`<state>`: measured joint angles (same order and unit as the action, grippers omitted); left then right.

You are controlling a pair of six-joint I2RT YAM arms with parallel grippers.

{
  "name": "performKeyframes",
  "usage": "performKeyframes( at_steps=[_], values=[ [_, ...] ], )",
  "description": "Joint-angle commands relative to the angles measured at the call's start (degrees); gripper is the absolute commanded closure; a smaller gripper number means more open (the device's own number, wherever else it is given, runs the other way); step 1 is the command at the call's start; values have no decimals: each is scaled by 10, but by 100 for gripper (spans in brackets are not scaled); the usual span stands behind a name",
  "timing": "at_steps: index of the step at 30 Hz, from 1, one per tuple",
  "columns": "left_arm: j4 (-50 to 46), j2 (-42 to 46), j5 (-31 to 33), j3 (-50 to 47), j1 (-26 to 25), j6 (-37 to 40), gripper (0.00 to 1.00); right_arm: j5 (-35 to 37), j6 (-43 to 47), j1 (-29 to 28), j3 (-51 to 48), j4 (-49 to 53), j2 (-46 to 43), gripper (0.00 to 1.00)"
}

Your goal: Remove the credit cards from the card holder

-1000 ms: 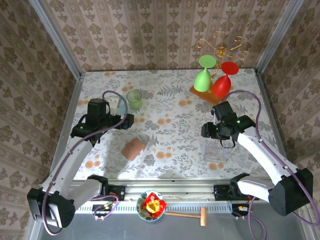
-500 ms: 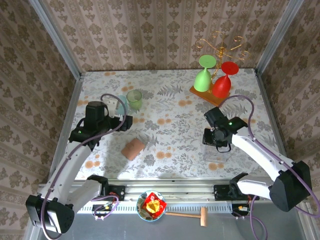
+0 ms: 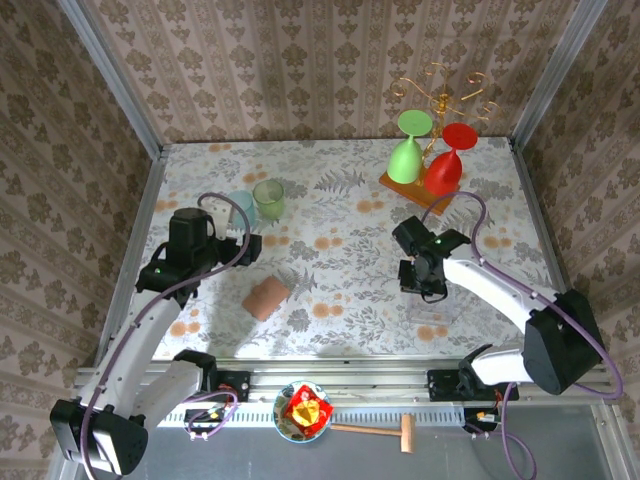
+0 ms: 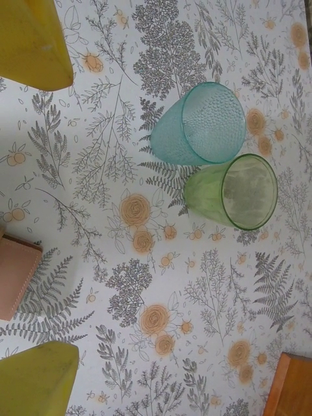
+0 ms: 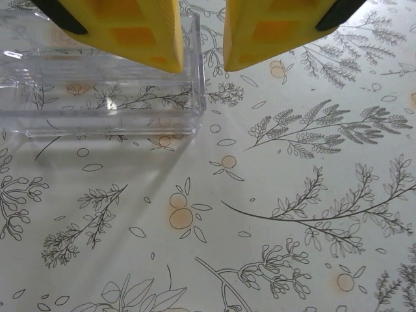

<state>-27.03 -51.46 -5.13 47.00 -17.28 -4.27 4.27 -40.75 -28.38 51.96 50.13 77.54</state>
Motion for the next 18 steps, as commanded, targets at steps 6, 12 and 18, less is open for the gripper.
performKeyframes(
  at_steps=[6,12,18],
  values=[
    [7,5,7,-7,4,0,0,27,-1,-4,16,-6,42,79],
    [8,4,7,-9,7,1,0,23,0,-4,21,-11,60,81],
    [14,-1,2,-11,10,-2,0,22,-4,-5,15,-17,62,86]
  ],
)
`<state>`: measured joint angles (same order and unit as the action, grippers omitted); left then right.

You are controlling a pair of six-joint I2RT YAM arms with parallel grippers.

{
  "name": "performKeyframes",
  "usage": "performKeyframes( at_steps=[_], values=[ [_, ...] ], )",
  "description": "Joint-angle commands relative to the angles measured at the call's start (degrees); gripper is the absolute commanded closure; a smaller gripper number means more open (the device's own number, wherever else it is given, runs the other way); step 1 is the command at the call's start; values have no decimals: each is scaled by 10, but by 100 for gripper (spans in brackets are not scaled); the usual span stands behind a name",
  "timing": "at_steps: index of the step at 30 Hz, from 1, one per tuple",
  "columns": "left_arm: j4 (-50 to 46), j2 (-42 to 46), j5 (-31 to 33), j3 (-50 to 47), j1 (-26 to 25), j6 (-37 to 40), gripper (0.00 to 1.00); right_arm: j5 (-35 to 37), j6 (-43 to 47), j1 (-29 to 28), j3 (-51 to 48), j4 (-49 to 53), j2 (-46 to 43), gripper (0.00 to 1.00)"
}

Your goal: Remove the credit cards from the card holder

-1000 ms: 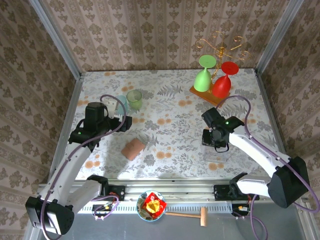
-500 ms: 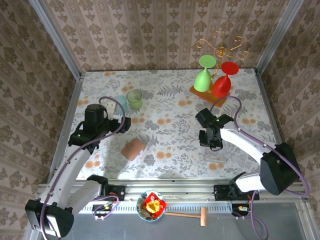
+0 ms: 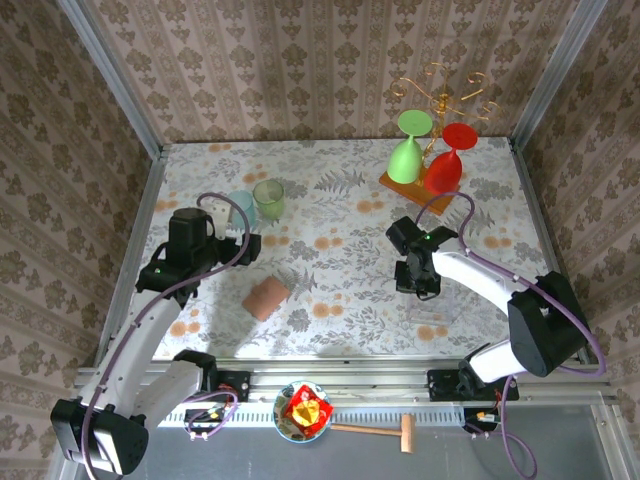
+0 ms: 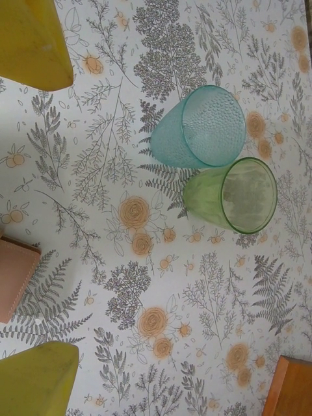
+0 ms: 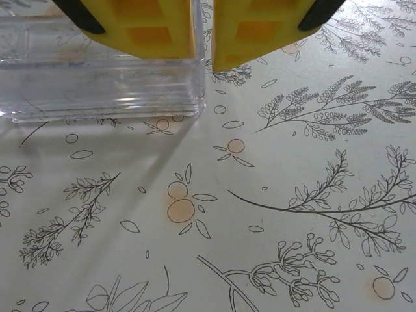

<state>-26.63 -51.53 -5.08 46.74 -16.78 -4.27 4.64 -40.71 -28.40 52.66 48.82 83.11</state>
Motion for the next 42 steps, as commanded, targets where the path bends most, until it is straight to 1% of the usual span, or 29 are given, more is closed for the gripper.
performKeyframes(
  at_steps=[1,12,17,21,27,37,42],
  values=[
    [10,-2,-1,-8,5,-2,0,19,-5,-6,7,-4,7,86],
    [17,-12,-3,-11,9,-5,0,31,-6,-13,27,16,3,93],
    [17,-12,-5,-10,11,-4,0,41,-6,-20,58,26,13,96],
    [16,-12,-9,-10,10,-4,0,41,-6,-33,102,33,43,99],
    [17,-11,-15,-11,11,-6,0,48,-2,-65,216,52,126,99],
    [17,-8,-25,-11,10,-12,0,55,20,-107,506,119,336,99],
    [17,-6,-28,-10,11,-12,0,55,33,-111,641,162,429,99]
  ],
)
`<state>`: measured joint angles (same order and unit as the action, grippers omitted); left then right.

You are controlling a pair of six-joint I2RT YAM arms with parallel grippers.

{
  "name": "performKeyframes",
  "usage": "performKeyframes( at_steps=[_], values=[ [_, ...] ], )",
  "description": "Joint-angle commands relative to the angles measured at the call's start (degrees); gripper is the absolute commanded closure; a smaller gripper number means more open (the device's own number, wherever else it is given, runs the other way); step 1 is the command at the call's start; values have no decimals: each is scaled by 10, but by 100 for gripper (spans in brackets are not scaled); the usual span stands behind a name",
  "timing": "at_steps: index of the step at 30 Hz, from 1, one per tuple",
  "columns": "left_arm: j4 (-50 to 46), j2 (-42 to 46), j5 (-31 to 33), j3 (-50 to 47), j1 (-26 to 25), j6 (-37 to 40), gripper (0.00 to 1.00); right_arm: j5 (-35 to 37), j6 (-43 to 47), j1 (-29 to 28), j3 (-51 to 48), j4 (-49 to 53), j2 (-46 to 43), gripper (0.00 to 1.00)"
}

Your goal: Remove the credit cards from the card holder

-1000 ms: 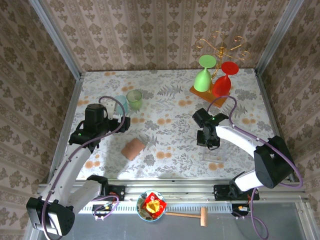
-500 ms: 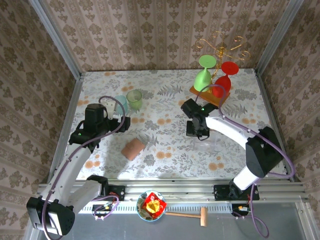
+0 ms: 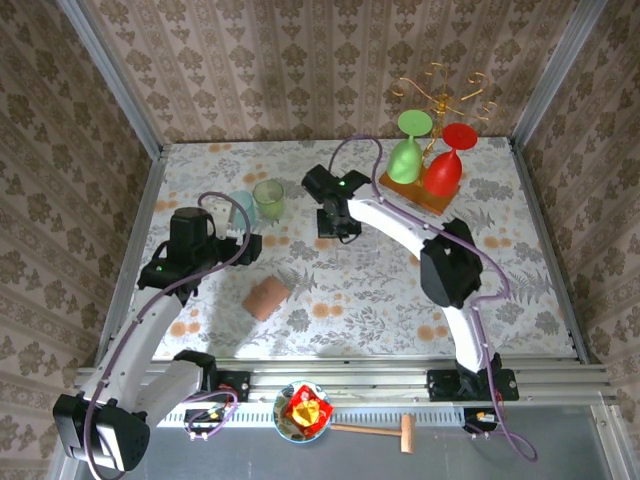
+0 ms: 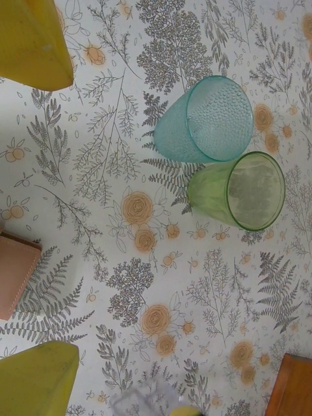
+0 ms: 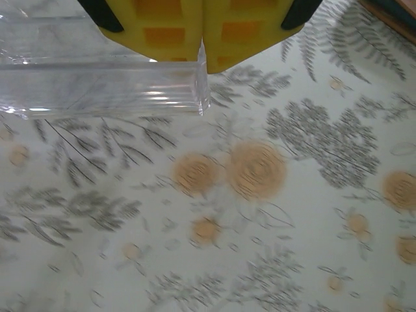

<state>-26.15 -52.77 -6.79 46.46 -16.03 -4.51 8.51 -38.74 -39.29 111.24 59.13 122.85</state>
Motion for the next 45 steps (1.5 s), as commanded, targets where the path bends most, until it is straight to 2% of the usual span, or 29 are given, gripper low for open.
performKeyframes(
  at_steps=[1,7,12,25,39,45],
  values=[
    [12,6,-10,-8,3,-9,0,18,15,-3,81,67,48,100],
    [11,8,-13,-8,3,-9,1,10,21,-3,187,99,122,100],
    [11,10,-14,-8,4,-7,1,9,22,-2,214,95,145,100],
    [8,13,-13,-7,4,-3,1,20,12,-3,237,94,187,98],
    [6,14,-11,-9,3,-2,1,23,7,-3,237,86,185,85],
    [4,14,-10,-8,1,-2,1,37,8,-2,237,89,174,83]
  ],
)
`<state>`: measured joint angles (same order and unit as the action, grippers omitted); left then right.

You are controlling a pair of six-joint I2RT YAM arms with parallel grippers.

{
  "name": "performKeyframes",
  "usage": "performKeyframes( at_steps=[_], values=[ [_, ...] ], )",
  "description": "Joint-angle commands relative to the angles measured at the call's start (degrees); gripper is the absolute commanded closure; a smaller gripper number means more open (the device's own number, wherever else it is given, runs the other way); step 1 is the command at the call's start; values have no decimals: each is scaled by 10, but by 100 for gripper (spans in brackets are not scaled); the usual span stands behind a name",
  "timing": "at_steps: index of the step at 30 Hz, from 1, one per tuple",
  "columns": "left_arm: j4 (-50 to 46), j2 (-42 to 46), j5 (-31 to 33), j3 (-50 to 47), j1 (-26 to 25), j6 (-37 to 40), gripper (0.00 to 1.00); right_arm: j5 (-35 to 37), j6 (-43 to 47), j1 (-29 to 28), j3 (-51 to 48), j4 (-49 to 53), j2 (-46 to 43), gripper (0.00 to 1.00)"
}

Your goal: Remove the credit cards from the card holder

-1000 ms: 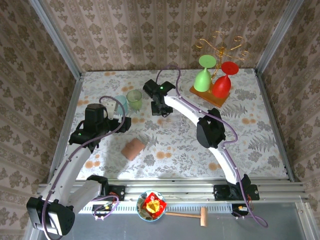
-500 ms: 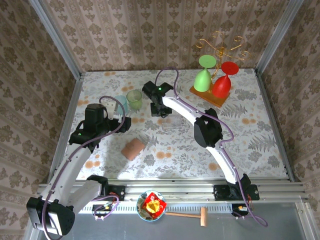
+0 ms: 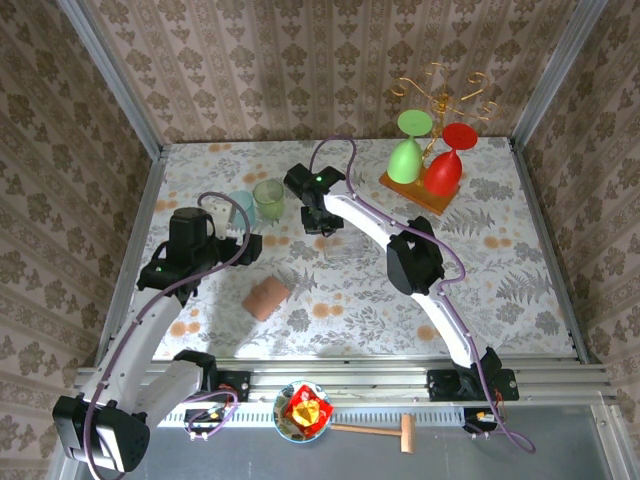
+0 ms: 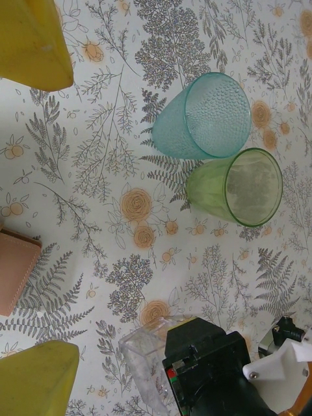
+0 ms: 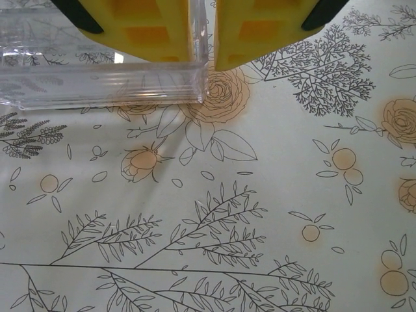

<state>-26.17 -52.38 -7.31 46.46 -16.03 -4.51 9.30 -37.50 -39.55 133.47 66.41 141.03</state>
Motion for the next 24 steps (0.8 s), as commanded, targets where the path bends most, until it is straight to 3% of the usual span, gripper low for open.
performKeyframes(
  at_steps=[1,16,24],
  values=[
    [4,11,-4,-9,1,-2,1,32,-4,1,15,17,-9,83],
    [-4,3,9,-11,-11,5,0,25,-1,3,8,10,-37,80],
    [-20,-28,7,-2,-34,-10,0,-6,-3,-1,-64,-34,-110,73]
  ],
)
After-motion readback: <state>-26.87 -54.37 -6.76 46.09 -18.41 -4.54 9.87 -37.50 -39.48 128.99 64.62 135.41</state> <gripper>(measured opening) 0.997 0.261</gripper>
